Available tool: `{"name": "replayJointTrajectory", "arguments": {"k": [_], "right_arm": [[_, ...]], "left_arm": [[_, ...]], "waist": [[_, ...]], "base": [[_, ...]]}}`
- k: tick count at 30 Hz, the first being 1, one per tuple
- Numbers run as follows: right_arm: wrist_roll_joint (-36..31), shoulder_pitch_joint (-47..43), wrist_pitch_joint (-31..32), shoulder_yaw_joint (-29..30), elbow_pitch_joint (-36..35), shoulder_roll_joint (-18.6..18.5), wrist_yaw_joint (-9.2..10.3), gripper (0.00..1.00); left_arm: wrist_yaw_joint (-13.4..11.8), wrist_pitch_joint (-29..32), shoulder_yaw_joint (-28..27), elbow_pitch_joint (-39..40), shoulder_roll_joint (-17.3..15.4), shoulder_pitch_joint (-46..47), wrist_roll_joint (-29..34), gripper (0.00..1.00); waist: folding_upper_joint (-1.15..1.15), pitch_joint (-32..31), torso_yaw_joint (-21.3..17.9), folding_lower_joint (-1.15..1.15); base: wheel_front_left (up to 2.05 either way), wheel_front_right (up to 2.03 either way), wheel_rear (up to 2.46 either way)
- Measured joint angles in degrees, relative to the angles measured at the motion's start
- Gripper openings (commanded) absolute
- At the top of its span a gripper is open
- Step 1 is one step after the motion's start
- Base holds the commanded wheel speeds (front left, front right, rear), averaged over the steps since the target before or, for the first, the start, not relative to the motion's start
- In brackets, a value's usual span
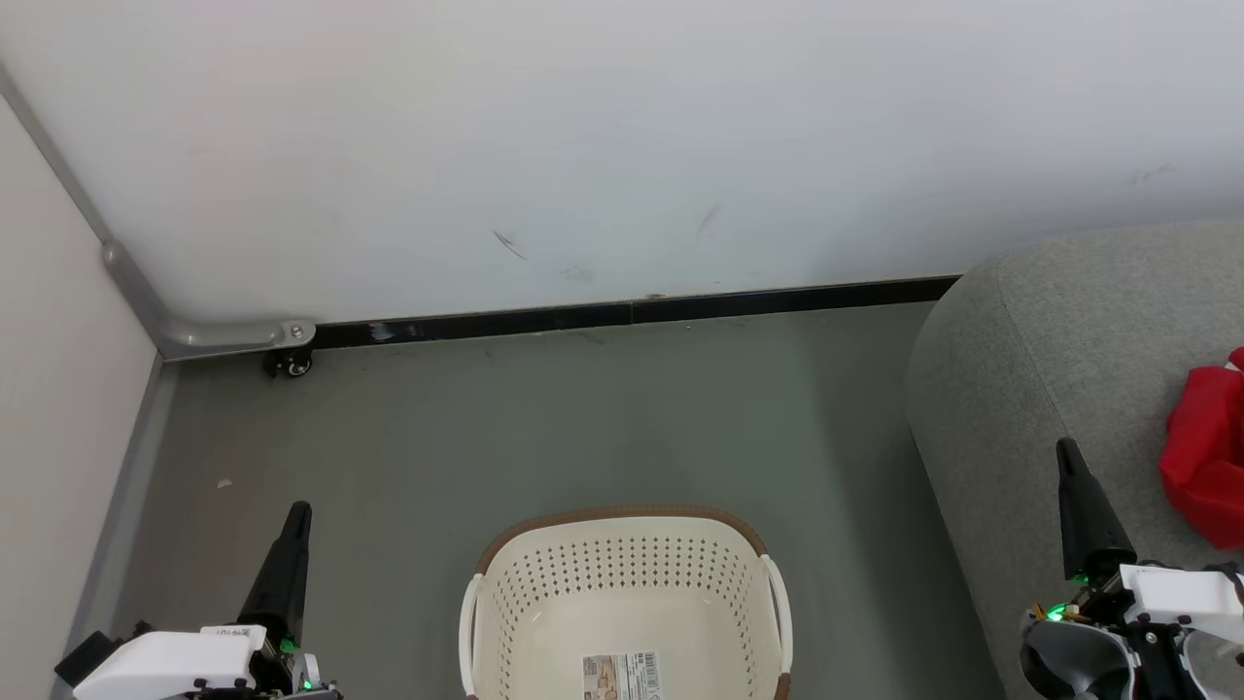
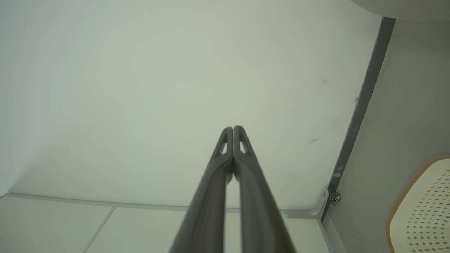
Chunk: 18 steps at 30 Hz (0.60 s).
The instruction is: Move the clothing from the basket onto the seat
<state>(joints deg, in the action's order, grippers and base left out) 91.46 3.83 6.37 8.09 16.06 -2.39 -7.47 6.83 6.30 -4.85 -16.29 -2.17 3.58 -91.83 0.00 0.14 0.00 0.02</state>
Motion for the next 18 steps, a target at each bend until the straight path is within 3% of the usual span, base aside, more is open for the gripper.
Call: {"name": "replayJointTrajectory", "arguments": {"k": [18], "right_arm": [[0.0,0.0,0.0,0.0,0.0,0.0,0.00,0.00]], "left_arm": [[0.0,0.0,0.0,0.0,0.0,0.0,-0.1,0.00]], "waist": [[0.00,0.0,0.0,0.00]], "base": [[0.00,0.00,0.00]]}}
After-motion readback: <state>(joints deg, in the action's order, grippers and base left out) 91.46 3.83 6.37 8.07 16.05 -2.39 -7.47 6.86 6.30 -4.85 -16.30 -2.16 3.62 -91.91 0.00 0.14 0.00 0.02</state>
